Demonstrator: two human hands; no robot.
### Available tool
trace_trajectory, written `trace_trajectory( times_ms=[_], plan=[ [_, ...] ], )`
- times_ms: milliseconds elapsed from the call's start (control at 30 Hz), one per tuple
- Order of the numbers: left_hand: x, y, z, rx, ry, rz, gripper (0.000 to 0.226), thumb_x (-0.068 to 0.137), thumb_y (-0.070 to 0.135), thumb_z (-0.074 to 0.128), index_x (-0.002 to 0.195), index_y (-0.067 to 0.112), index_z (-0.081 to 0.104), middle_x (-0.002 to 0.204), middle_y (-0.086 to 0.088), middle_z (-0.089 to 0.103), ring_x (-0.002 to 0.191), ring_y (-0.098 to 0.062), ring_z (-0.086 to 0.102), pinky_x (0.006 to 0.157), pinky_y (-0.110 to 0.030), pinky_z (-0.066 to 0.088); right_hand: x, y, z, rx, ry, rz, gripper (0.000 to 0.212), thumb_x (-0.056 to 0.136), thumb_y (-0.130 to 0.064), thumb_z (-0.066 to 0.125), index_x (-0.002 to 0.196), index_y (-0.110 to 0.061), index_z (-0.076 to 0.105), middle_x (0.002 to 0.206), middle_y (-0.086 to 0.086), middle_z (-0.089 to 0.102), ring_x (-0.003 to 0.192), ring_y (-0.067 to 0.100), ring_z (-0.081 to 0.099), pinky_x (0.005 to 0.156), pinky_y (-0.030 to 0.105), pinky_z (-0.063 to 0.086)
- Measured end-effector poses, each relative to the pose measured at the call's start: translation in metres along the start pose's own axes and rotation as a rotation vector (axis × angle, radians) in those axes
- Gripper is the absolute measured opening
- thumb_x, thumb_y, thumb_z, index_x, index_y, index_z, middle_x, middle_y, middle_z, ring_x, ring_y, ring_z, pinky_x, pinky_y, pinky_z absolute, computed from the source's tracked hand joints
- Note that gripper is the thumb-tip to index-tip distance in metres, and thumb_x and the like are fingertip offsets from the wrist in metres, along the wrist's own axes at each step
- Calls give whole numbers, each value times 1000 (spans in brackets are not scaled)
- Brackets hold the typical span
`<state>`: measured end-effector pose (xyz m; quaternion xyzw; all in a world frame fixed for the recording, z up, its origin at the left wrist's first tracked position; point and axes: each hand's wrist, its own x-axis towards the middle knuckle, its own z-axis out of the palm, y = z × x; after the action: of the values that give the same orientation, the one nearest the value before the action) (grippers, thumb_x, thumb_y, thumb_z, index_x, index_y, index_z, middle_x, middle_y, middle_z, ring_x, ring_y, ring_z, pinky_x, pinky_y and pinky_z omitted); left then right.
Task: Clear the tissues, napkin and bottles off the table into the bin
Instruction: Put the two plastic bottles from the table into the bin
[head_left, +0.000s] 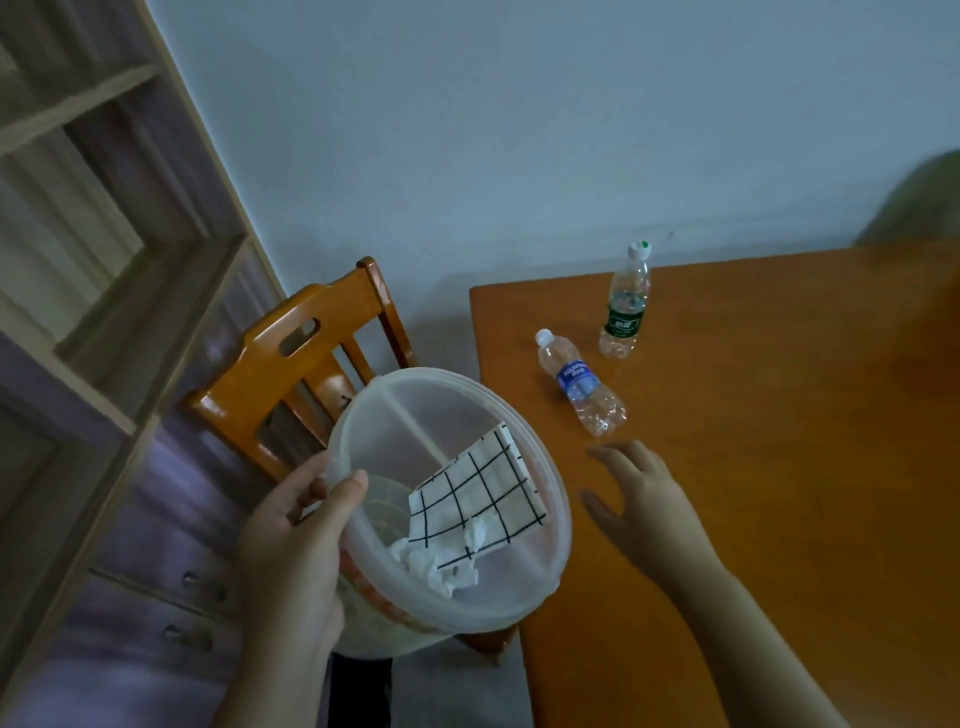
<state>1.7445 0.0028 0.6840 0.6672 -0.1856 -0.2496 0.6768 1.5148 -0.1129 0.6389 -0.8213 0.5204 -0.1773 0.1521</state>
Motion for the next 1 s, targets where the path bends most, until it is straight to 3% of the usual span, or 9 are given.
trace_trajectory(
  times_ms=[200,400,467,533,667,733,900,1000],
  plan=[
    [59,1,40,18,-202,-77,27,75,13,70,68,40,72,68,19,71,79,-15,65,61,-32,50,21,1,3,-80,60,165,48,83,-33,59,127,-21,44,124,1,50,113,16,47,91,29,45],
    [130,0,70,52,-434,-103,21,74,12,71,90,27,70,76,6,73,73,-11,68,63,-32,54,54,-21,14,-123,165,346,47,83,-32,58,127,-21,44,125,1,50,114,17,46,91,29,42],
    [148,0,77,53,-500,-88,22,74,10,71,86,29,71,78,2,72,71,-11,68,61,-30,53,65,-30,20,-129,185,393,47,84,-31,58,127,-19,44,125,3,50,113,18,47,90,29,42],
    [164,-3,81,51,-514,-82,24,73,11,72,82,33,69,81,2,70,70,-10,67,58,-27,52,74,-39,27,-136,191,424,47,83,-31,58,127,-20,44,125,3,50,113,18,47,90,29,42],
    [191,-10,86,19,-494,-122,34,72,11,74,99,30,65,86,6,68,71,-6,67,53,-17,50,90,-50,41,-140,156,457,50,83,-32,58,129,-23,41,130,1,47,118,17,44,93,30,43],
    [201,-15,89,13,-499,-130,32,72,10,74,96,30,65,83,8,69,67,-1,67,51,-14,49,96,-49,46,-142,139,471,50,84,-32,58,130,-23,40,132,1,45,119,18,43,93,31,44],
    [220,-20,92,26,-500,-129,25,72,14,73,91,30,68,79,4,71,67,-4,68,49,-17,51,117,-43,56,-145,108,491,52,83,-30,60,130,-21,40,133,3,45,120,19,43,93,32,45],
    [230,-21,94,33,-492,-108,28,73,16,73,98,25,69,84,-1,72,71,-10,69,52,-18,52,132,-37,64,-139,93,493,53,82,-30,61,130,-19,40,136,5,44,123,21,41,94,34,45]
  ],
)
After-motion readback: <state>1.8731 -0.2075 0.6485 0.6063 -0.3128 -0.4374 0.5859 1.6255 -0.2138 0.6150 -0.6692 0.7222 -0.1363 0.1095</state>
